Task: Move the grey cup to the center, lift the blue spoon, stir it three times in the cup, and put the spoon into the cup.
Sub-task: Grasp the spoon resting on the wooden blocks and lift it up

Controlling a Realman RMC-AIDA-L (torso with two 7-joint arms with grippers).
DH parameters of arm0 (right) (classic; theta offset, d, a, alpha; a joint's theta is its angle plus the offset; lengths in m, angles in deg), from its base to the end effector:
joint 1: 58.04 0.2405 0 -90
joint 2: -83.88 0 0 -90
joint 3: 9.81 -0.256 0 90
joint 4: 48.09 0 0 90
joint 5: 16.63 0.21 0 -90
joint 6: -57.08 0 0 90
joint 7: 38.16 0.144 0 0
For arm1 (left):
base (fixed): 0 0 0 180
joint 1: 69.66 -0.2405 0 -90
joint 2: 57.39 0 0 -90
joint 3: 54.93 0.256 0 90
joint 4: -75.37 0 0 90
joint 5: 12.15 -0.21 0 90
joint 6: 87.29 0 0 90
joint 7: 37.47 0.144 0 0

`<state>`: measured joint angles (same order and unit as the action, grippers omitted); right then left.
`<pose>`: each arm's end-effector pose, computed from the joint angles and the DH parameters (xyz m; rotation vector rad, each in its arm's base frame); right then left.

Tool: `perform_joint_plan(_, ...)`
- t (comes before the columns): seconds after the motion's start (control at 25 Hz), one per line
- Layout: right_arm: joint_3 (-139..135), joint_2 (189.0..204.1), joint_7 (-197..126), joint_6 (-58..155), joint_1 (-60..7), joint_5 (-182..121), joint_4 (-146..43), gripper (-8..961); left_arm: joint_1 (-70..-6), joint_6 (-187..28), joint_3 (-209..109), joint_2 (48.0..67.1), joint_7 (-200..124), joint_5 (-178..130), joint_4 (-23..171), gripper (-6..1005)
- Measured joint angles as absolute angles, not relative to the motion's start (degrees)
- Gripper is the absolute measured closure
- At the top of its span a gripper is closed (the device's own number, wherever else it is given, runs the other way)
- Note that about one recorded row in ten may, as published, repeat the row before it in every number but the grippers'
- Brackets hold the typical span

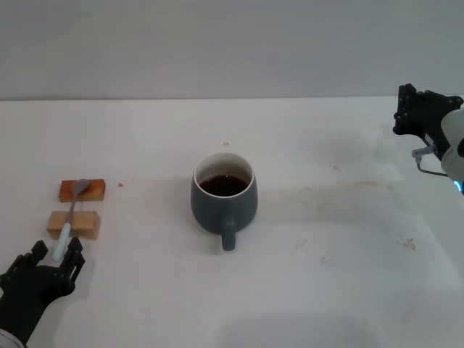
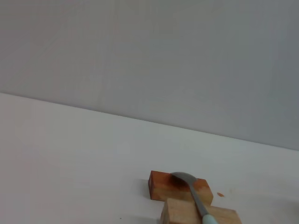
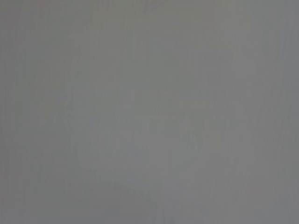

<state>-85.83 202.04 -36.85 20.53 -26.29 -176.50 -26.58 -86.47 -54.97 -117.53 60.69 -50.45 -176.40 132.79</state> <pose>0.2866 0.4075 -0.0255 -1.7783 0.5128 0.4444 -0.3412 0.2032 -0.0480 -1.6211 -1.0133 -0.5563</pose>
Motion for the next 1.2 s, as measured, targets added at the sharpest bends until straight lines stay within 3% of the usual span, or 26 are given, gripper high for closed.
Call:
perform_joint_plan(0.6,-85.8,202.0,-36.8,21.3,-26.3,-176.5,-26.0,924,-85.8,-56.3,-117.9,60.83,-50.4,-176.4,132.6,431)
perform_joint_plan(1.2,-85.8,201.99,-36.8,21.7,-26.3,-176.5,-26.0,924,-85.6,-56.4,-117.9,60.73,-50.3,-176.4,132.9,559)
